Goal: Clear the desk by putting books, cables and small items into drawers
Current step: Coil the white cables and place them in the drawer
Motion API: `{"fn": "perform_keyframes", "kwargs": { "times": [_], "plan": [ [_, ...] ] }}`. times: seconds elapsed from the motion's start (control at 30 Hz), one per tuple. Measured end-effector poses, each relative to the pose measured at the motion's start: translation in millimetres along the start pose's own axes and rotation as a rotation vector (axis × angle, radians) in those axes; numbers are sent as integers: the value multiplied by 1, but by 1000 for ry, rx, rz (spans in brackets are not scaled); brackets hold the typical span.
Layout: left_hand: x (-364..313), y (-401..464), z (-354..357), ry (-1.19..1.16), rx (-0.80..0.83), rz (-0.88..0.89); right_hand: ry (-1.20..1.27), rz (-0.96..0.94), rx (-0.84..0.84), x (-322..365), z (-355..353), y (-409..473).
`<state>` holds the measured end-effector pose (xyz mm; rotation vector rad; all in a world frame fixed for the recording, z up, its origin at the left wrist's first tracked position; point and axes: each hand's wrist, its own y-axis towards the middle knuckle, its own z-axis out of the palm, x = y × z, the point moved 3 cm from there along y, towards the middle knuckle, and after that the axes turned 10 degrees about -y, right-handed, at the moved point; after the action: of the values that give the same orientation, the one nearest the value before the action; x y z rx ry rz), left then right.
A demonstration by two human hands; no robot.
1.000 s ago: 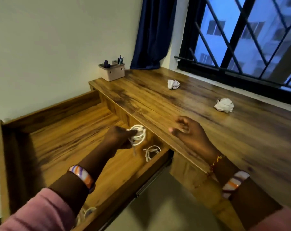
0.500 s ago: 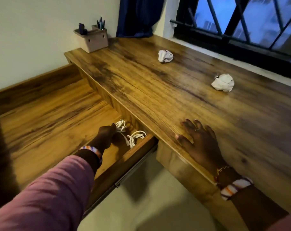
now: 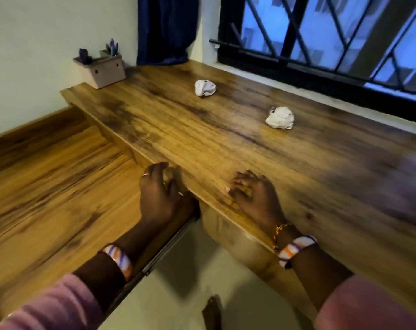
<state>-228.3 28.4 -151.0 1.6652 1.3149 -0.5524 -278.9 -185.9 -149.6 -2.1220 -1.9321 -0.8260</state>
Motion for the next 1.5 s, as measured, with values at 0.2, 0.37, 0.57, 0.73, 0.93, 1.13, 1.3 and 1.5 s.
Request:
{"fn": "perform_keyframes", "kwargs": {
  "times": [0.2, 0.37, 0.57, 0.73, 0.93, 1.13, 1.3, 1.5],
  "plan": [
    [-103, -14, 100, 92, 619, 478, 367, 169, -147, -17, -33, -15],
    [-152, -16, 201, 90, 789, 598, 93, 108, -95, -109, -95, -35],
    [-226, -31, 332, 44, 857, 714, -274, 490, -216, -238, -185, -74],
    [-281, -32, 414, -12, 899, 726, -711, 826, -334, -317, -256, -105],
    [-282, -26, 439, -117, 888, 607, -631, 973, -338, -376, -271, -107],
    [-279, -28, 436, -157, 855, 629, -652, 903, -448, -376, -269, -103],
    [-270, -40, 412, -165, 876, 693, -661, 822, -349, -344, -259, -100],
    [-238, -68, 337, -429, 953, 200, -577, 574, -211, -275, -218, -107]
  ]
}}
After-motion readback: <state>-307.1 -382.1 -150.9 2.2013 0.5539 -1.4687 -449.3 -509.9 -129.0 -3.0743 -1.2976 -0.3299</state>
